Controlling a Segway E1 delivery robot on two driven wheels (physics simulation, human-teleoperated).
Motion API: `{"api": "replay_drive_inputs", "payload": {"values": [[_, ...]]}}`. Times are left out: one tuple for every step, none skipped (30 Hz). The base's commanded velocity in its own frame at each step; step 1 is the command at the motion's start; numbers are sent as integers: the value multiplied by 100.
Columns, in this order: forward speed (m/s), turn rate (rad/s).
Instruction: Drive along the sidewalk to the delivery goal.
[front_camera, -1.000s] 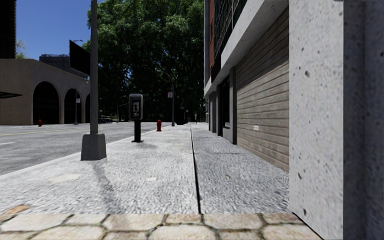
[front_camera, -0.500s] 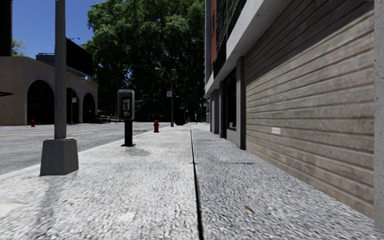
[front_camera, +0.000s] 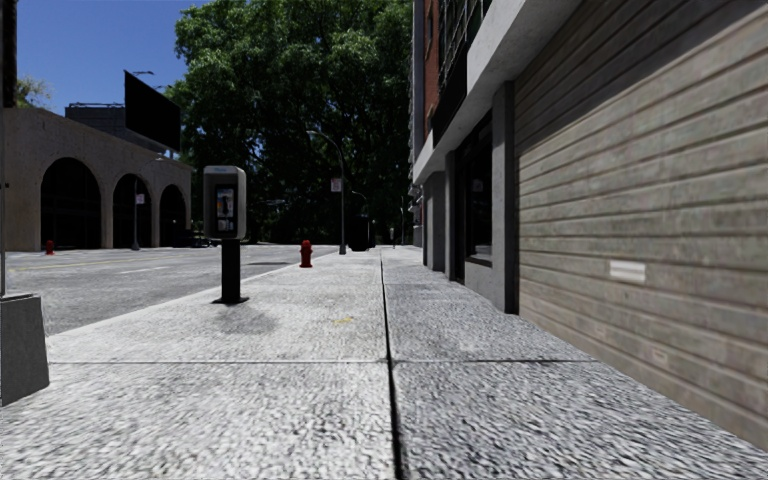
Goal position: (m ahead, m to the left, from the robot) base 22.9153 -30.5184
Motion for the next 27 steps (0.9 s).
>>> {"api": "replay_drive_inputs", "payload": {"values": [[200,0],[200,0],[200,0],[200,0],[200,0],[200,0],[200,0],[200,0],[200,0],[200,0],[200,0],[200,0],[200,0],[200,0],[200,0],[200,0],[200,0],[200,0],[200,0],[200,0],[200,0],[200,0],[200,0],[200,0],[200,0],[200,0],[200,0]]}}
